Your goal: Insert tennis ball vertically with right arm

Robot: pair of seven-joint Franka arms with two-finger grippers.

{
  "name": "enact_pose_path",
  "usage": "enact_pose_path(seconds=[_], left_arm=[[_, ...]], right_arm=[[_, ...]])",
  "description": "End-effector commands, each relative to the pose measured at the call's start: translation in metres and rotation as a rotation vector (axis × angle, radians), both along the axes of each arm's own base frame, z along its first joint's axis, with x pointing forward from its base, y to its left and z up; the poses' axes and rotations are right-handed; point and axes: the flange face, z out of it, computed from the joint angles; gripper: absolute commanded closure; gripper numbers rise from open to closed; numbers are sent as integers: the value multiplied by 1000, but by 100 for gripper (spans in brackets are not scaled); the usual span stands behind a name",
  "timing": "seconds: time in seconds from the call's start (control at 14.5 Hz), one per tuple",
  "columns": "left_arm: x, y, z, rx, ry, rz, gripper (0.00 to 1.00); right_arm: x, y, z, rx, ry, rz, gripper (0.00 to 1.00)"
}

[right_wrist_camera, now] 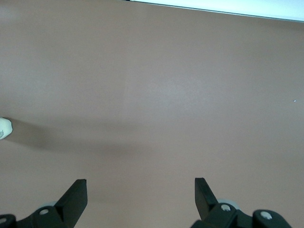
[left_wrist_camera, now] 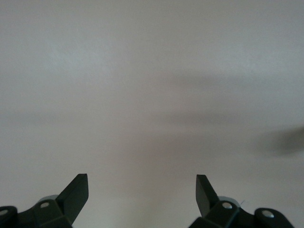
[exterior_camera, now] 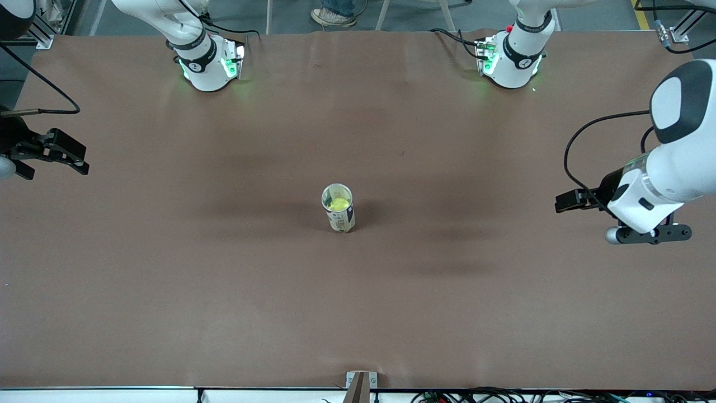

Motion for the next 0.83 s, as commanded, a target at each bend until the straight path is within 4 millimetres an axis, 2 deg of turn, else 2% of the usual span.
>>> enact_pose_path(seconds=[0.0, 0.41, 0.62, 0.76], left_arm=[[-15, 9, 33, 32, -26, -91, 0], [-50, 9, 84, 7, -34, -31, 0], [-68, 9, 98, 8, -34, -4, 0], [-87, 10, 109, 12, -47, -6, 0]], right_arm=[[-2, -2, -3, 5, 2, -8, 0], [-2, -2, -2, 5, -1, -8, 0], [-2, -2, -2, 3, -1, -8, 0], [-2, -2, -2, 5, -1, -8, 0]])
